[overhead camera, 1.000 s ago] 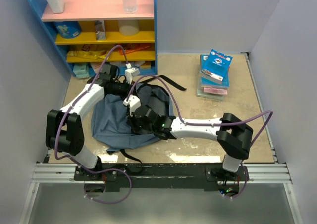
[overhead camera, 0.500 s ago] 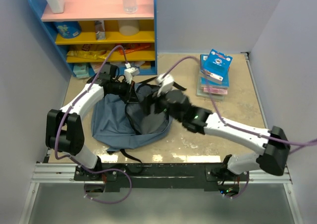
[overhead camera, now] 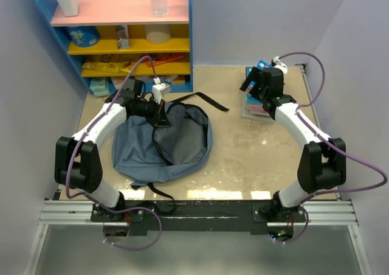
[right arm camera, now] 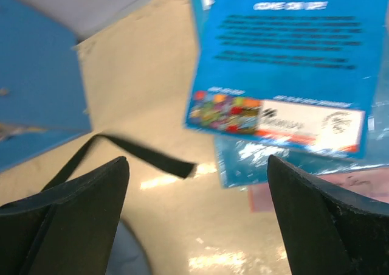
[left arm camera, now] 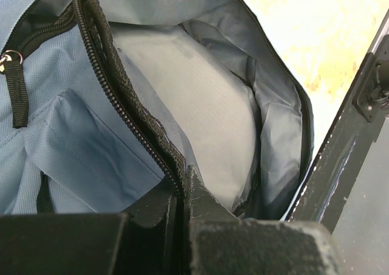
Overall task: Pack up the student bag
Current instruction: Adjust the student bag at the center of the board, then pick up the book from the center of the board.
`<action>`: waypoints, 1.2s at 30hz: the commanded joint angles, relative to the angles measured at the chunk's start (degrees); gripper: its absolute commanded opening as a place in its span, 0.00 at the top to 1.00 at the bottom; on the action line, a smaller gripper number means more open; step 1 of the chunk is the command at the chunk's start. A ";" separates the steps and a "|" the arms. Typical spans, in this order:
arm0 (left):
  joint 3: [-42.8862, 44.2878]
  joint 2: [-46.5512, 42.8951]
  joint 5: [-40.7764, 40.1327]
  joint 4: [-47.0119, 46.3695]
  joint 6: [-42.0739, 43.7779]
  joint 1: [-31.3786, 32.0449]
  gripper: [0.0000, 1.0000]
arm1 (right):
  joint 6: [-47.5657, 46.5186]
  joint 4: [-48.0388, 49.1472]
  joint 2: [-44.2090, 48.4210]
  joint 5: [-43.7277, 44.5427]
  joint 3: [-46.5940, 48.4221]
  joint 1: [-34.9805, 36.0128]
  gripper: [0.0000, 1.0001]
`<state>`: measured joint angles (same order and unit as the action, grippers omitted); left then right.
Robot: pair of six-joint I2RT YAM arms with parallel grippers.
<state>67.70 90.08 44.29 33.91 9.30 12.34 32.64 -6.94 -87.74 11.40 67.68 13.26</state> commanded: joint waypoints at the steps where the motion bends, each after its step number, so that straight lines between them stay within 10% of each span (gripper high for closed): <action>1: 0.50 -2.37 2.02 1.42 3.53 -0.38 1.00 | 2.25 0.43 -1.98 -1.11 4.04 -4.90 0.01; 12: -0.73 -1.40 3.95 2.92 6.25 -0.39 1.00 | -0.82 -1.41 -3.66 8.90 6.85 -11.76 0.01; 36: 1.29 0.88 7.12 9.16 9.95 -0.03 1.00 | 9.54 25.05 -25.28 -19.30 6.93 -27.85 0.01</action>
<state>67.64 90.50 49.21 41.58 17.69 12.34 39.79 14.17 -109.91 -0.27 71.16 -13.43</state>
